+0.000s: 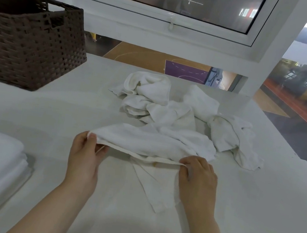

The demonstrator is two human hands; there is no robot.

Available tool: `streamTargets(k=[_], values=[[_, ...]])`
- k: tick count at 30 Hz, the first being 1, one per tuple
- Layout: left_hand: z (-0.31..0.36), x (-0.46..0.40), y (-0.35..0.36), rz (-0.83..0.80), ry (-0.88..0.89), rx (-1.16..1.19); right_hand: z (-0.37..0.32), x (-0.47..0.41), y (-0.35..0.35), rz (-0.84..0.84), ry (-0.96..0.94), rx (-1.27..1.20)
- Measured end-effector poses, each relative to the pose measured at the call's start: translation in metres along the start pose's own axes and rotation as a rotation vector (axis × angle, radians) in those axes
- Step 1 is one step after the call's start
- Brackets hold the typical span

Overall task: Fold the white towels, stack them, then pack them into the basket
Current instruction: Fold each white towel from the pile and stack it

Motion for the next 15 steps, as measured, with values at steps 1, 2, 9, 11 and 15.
streamTargets(k=[1, 2, 9, 11, 15], values=[[0.001, -0.001, -0.001, 0.01, -0.009, 0.038, 0.0, -0.001, 0.0, -0.004, -0.007, -0.027], [0.002, -0.002, -0.002, 0.014, -0.008, 0.057, -0.001, -0.001, -0.001, 0.003, 0.0, -0.062], [0.017, 0.016, 0.007, -0.013, 0.172, -0.203, -0.004, 0.001, -0.012, 0.245, 0.216, -0.433], [0.015, 0.018, 0.009, -0.028, 0.209, -0.31, -0.009, 0.001, -0.011, 0.236, 0.23, -0.495], [0.008, 0.019, 0.013, -0.057, 0.315, -0.648, -0.023, -0.001, -0.004, 0.128, 0.142, -0.528]])
Point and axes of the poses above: each hand's wrist, its own x-axis away from the middle knuckle, its own y-axis out of the palm, z = x × y, the point moved 5 cm from there along -x, towards the middle knuckle, and after that the axes turned 15 degrees about -y, right-handed, at the moved point
